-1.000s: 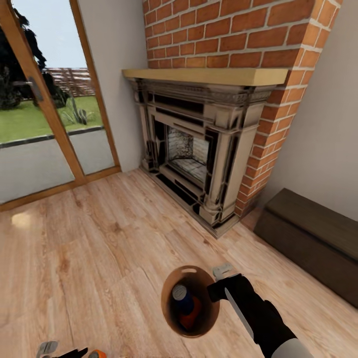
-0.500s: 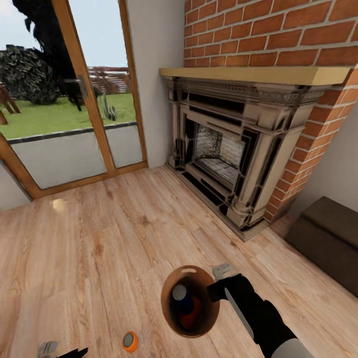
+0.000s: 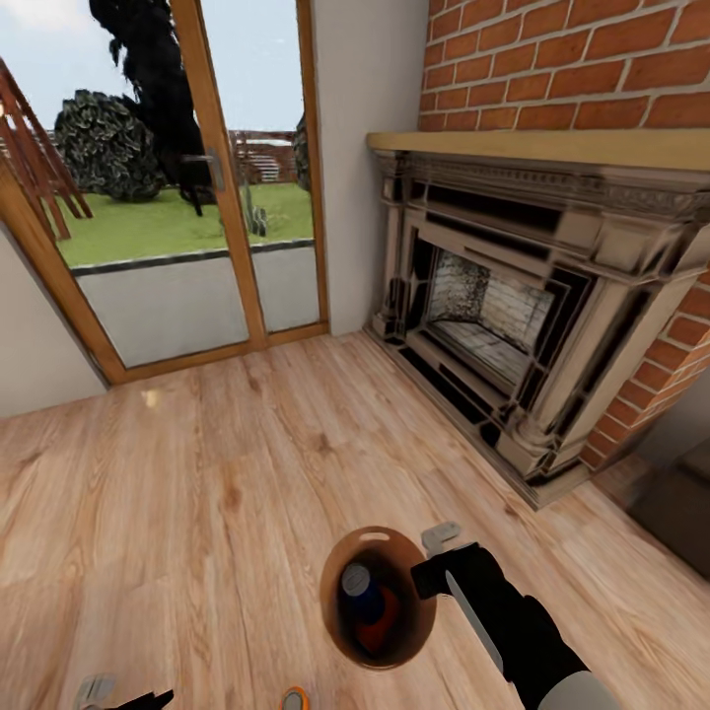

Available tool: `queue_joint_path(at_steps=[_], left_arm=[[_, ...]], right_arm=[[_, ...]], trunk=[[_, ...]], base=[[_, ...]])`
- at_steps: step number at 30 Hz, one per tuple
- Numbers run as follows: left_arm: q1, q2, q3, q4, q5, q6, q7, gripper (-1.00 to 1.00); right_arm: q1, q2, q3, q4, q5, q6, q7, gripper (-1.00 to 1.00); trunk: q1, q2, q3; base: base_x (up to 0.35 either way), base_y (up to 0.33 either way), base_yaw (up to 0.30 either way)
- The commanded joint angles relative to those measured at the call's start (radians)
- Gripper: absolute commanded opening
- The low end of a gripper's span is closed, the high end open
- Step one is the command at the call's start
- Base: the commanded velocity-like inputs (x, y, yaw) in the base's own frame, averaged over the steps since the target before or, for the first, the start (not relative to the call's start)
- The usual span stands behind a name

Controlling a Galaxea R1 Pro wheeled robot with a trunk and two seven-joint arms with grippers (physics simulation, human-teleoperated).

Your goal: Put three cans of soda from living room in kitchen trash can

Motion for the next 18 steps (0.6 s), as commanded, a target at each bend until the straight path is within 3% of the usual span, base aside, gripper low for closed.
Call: queue_joint_path(at_steps=[1,5,14,15,16,17,18], left_arm=[[0.0,0.0,0.0,0.0,0.0,0.0,0.0,1.0],[0.0,0.0,-0.001,0.0,0.0,-0.001,0.001,1.0],[0.0,-0.001,-0.001,0.0,0.0,-0.001,0.009,1.0],[0.0,-0.03,-0.004,-0.038,0.004,0.0,0.256,1.0],[0.0,-0.068,-0.005,-0.089,0.004,0.002,0.386,1.0],[0.0,-0.325,-0.029,-0.281,-0.026,0.003,1.059,1.0],[0.0,-0.35,-0.039,-0.289,-0.04,0.002,1.11,1.0]], right_arm=[[0.0,0.0,0.0,0.0,-0.022,0.0,0.007,-1.0],[0.0,0.0,0.0,0.0,-0.022,0.0,0.007,-1.0],[0.0,0.0,-0.001,-0.002,-0.022,0.0,0.007,-1.0],[0.0,0.0,-0.003,-0.007,-0.022,0.0,0.007,-1.0],[0.0,-0.001,-0.004,-0.009,-0.022,0.0,0.007,-1.0],[0.0,-0.011,-0.006,-0.014,-0.022,0.0,0.007,-1.0],[0.0,-0.014,-0.006,-0.015,-0.022,0.0,0.007,-1.0]], trunk=[[0.0,0.0,0.0],[0.0,0.0,0.0],[0.0,0.0,0.0],[0.0,0.0,0.0],[0.0,0.0,0.0],[0.0,0.0,0.0],[0.0,0.0,0.0]], base=[[0.34,0.019,0.019],[0.239,0.009,0.009],[0.031,0.001,0.001],[0.0,0.0,0.0],[0.0,0.0,0.0],[0.0,0.0,0.0],[0.0,0.0,0.0]])
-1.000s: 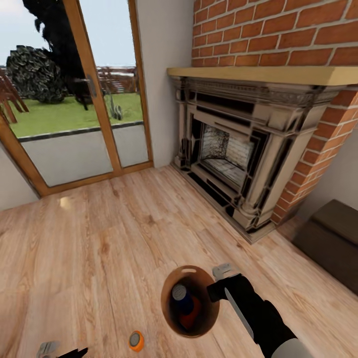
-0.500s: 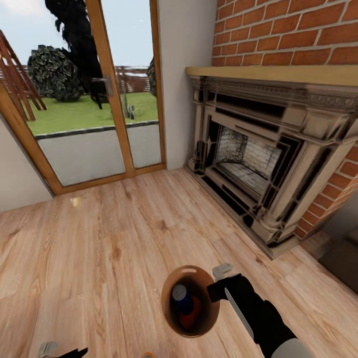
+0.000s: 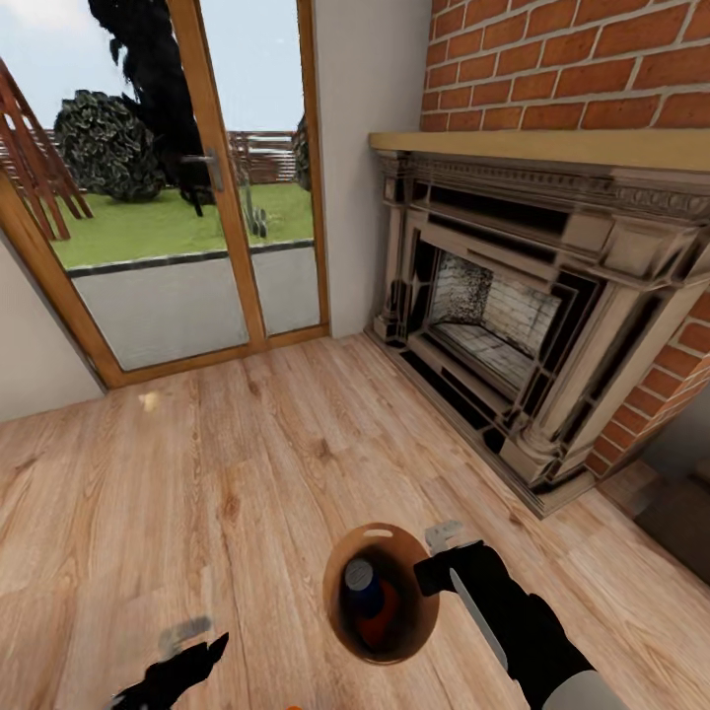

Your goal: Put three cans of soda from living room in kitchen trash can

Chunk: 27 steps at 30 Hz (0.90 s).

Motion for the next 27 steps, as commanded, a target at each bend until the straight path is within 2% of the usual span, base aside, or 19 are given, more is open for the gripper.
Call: queue_joint_path(at_steps=[1,2,6,9,16,21,23,25,27], left_arm=[[0.001,-0.066,-0.012,-0.007,-0.019,0.0,0.142,1.0],[0.0,-0.096,-0.027,-0.022,-0.053,-0.001,0.201,1.0],[-0.003,-0.136,-0.046,-0.05,-0.098,-0.002,0.273,1.0],[-0.005,-0.148,-0.051,-0.064,-0.11,-0.003,0.295,1.0],[-0.007,-0.154,-0.054,-0.076,-0.119,-0.01,0.307,1.0],[-0.007,-0.154,-0.053,-0.073,-0.12,-0.098,0.308,1.0],[-0.007,-0.154,-0.053,-0.072,-0.12,-0.113,0.308,1.0],[-0.007,-0.154,-0.053,-0.071,-0.12,-0.121,0.308,1.0],[-0.007,-0.154,-0.053,-0.071,-0.12,-0.124,0.308,1.0]], right_arm=[[0.0,-0.003,0.0,-0.001,-0.01,0.0,0.006,-1.0],[0.0,-0.007,0.0,-0.002,-0.01,0.0,0.005,-1.0],[0.0,-0.012,-0.001,-0.004,-0.01,0.0,0.005,-1.0],[0.0,-0.014,-0.001,-0.004,-0.01,0.0,0.005,-1.0],[0.0,-0.015,-0.002,-0.004,-0.01,0.0,0.005,-1.0],[0.0,-0.021,-0.003,-0.02,-0.01,0.0,0.006,-1.0],[0.0,-0.04,-0.004,-0.049,-0.01,0.003,0.007,-1.0],[-0.001,-0.078,-0.006,-0.099,-0.012,0.009,0.009,-1.0],[-0.013,-0.102,-0.033,-0.128,-0.014,0.033,0.01,-1.0]], trunk=[[0.0,0.0,0.0],[0.0,0.0,0.0],[0.0,0.0,0.0],[0.0,0.0,0.0],[0.0,0.0,0.0],[0.0,0.0,0.0],[0.0,0.0,0.0],[0.0,0.0,0.0],[0.0,0.0,0.0]], base=[[0.0,0.0,0.0],[0.0,0.0,0.0],[0.0,0.0,0.0],[0.0,0.0,0.0],[0.0,0.0,0.0],[0.0,0.0,0.0],[0.0,0.0,0.0],[0.0,0.0,0.0],[0.0,0.0,0.0]])
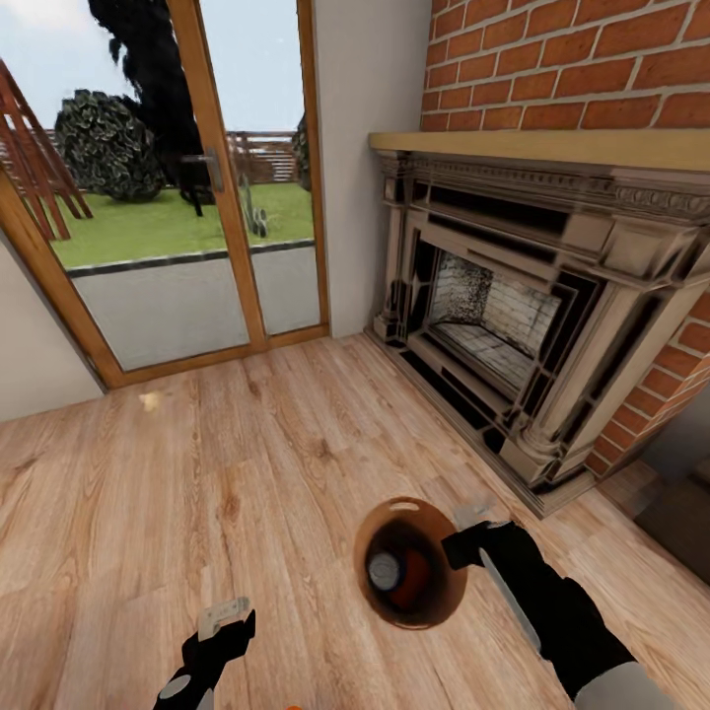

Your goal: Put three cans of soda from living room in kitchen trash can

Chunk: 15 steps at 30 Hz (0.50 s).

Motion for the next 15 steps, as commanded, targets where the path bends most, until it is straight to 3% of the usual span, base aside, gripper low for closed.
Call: queue_joint_path(at_steps=[1,3,6,15], left_arm=[[0.0,0.0,0.0,0.0,0.0,0.0,0.0,1.0],[0.0,0.0,0.0,0.0,0.0,-0.002,0.0,1.0],[0.0,0.0,0.0,-0.001,0.0,-0.002,0.0,1.0],[0.0,-0.001,-0.002,-0.001,0.001,-0.002,-0.003,1.0]], right_arm=[[-0.005,-0.003,-0.017,-0.005,-0.023,0.012,0.008,-1.0],[-0.024,-0.01,-0.095,-0.021,-0.028,0.07,0.009,-1.0],[-0.035,-0.013,-0.136,-0.036,-0.03,0.098,0.011,-1.0],[-0.041,-0.015,-0.165,-0.047,-0.032,0.117,0.011,-1.0]], trunk=[[0.0,0.0,0.0],[0.0,0.0,0.0],[0.0,0.0,0.0],[0.0,0.0,0.0]], base=[[0.0,0.0,0.0],[0.0,0.0,0.0],[0.0,0.0,0.0],[0.0,0.0,0.0]])
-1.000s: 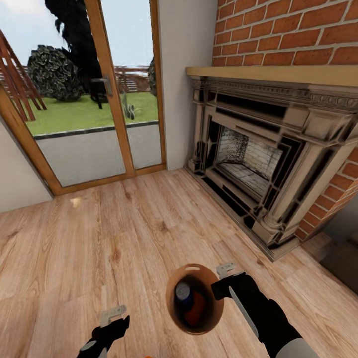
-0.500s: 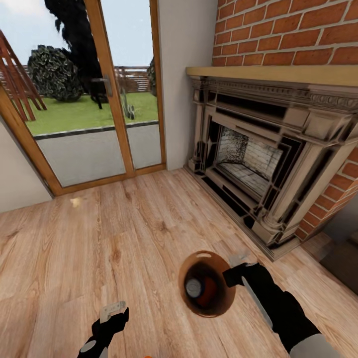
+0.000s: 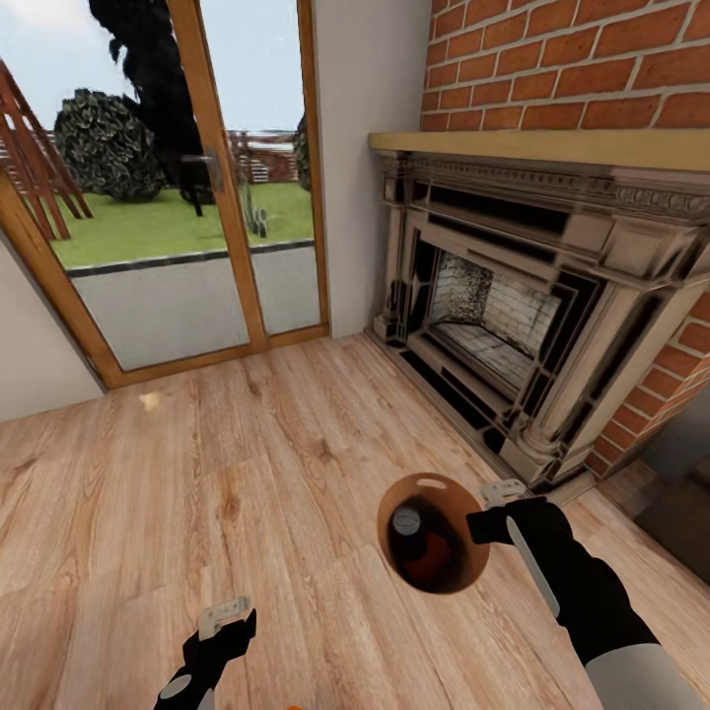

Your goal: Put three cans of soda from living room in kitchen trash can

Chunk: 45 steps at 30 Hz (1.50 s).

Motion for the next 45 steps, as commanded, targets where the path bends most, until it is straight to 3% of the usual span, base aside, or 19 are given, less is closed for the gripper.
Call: queue_joint_path(at_steps=[1,12,29,45], left_arm=[[0.0,0.0,0.0,0.0,0.0,0.0,0.0,1.0],[0.0,-0.001,-0.001,0.001,0.0,0.0,-0.003,1.0],[0.0,-0.002,-0.002,0.001,-0.001,-0.002,-0.005,1.0],[0.0,-0.002,-0.005,0.001,-0.001,-0.003,-0.005,1.0]], right_arm=[[-0.001,0.0,0.0,-0.001,-0.021,0.001,0.006,-1.0],[-0.001,0.001,-0.002,-0.002,-0.022,0.002,0.006,-1.0],[-0.001,0.002,-0.002,-0.002,-0.022,0.002,0.006,-1.0],[-0.001,0.002,-0.002,-0.002,-0.022,0.002,0.006,-1.0]], trunk=[[0.0,0.0,0.0],[0.0,0.0,-0.002],[0.0,0.0,-0.027],[0.061,-0.112,-0.103]], base=[[0.0,0.0,0.0],[0.0,0.0,0.0],[0.0,0.0,0.0],[0.0,0.0,0.0]])
